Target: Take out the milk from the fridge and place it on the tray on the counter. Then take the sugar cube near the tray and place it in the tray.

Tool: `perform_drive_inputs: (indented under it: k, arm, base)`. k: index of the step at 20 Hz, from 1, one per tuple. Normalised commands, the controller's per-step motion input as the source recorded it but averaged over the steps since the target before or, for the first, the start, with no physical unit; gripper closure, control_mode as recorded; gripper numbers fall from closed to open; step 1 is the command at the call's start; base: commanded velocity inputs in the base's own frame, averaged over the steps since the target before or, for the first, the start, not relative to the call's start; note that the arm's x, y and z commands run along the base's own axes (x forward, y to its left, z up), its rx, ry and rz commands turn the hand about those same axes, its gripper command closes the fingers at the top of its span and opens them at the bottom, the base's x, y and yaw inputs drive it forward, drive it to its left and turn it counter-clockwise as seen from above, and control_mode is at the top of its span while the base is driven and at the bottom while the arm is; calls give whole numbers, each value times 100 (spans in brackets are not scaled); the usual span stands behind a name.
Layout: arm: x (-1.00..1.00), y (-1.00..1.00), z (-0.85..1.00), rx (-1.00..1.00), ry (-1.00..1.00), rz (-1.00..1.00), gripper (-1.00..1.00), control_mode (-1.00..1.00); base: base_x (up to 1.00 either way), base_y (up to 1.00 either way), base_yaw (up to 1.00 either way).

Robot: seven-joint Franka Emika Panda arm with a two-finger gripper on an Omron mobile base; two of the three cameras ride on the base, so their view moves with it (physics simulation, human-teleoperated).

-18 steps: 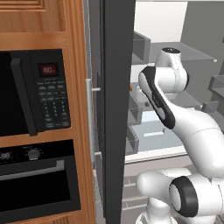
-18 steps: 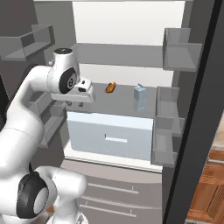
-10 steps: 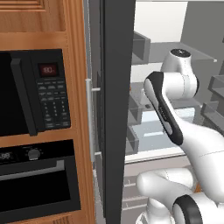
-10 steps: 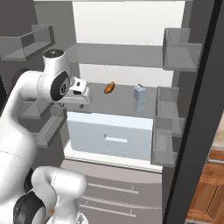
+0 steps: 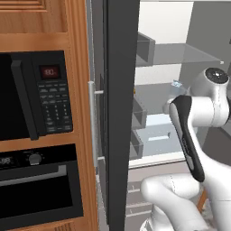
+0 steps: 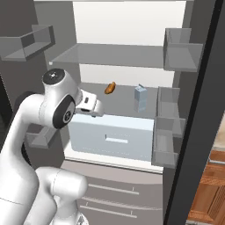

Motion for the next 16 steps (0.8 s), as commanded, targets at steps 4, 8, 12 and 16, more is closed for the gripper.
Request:
perform_drive_inputs:
  k: [4, 8, 12, 16]
  arm:
    - [9, -29, 16, 0, -12, -24, -100, -100]
    - [19, -21, 14, 0, -5, -20, -100, -100]
    - [40, -35, 7, 2, 0, -7, -100, -100]
    - [76, -39, 0, 1, 2, 0, -100, -100]
  base:
    - [0, 0, 0]
    - [0, 0, 0]
    - [0, 0, 0]
    - [0, 0, 0]
